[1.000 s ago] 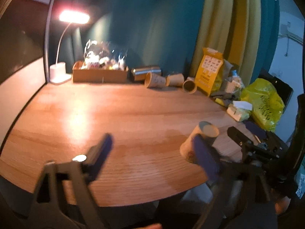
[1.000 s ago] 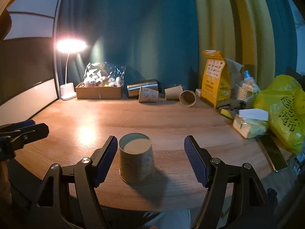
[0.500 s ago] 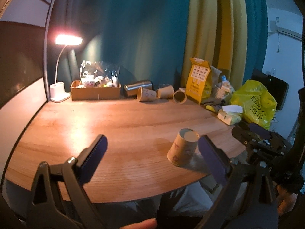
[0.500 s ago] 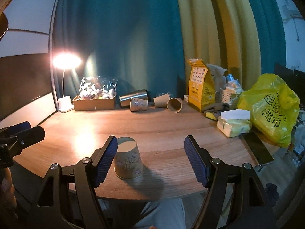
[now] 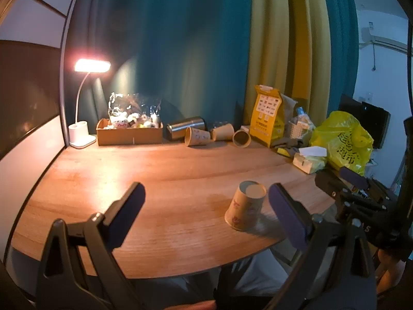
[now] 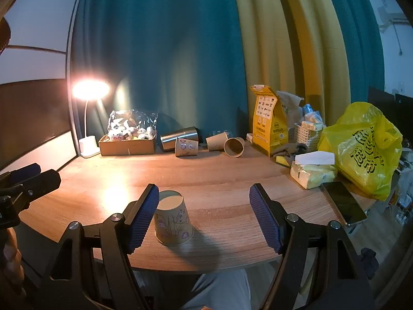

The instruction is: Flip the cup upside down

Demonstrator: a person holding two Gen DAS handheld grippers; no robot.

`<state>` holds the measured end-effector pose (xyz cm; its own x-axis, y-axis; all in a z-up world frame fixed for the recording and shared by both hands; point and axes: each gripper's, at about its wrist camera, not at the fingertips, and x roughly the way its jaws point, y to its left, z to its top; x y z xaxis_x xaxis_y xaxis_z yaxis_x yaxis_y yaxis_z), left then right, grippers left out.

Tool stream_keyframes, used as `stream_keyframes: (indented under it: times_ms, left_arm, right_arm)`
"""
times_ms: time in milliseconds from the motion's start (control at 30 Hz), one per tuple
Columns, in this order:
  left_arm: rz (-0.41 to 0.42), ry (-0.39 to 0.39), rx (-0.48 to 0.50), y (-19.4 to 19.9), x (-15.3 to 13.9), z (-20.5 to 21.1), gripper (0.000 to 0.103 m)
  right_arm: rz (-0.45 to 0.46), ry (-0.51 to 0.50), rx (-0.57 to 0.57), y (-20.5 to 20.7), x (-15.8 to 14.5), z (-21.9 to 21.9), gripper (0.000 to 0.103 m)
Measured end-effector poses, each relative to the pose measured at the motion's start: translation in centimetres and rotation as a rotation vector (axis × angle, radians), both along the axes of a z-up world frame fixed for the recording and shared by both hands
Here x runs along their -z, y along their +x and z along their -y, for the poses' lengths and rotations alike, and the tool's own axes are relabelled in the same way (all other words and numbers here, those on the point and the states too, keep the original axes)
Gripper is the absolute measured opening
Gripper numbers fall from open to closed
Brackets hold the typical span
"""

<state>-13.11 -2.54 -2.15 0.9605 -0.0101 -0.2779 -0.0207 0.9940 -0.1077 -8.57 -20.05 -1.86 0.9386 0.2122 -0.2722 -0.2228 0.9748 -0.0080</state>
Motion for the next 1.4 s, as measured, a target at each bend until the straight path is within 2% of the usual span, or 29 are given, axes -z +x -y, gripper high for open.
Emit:
stream_keyframes:
  times_ms: [367,1400]
  left_arm:
    - [-0.039,-0.042,-0.048,0.2,0.3,-1.2,0.098]
    - [-0.036,-0.044,-0.028,-0.2,0.6,-1.1,0.098]
  right_arm:
    - [-0.010,0.001,0.000,0.0,0.3,-0.2,0.076]
    - [-0.033,-0.005,-0.012,0.0,0.5,-1.0,0.076]
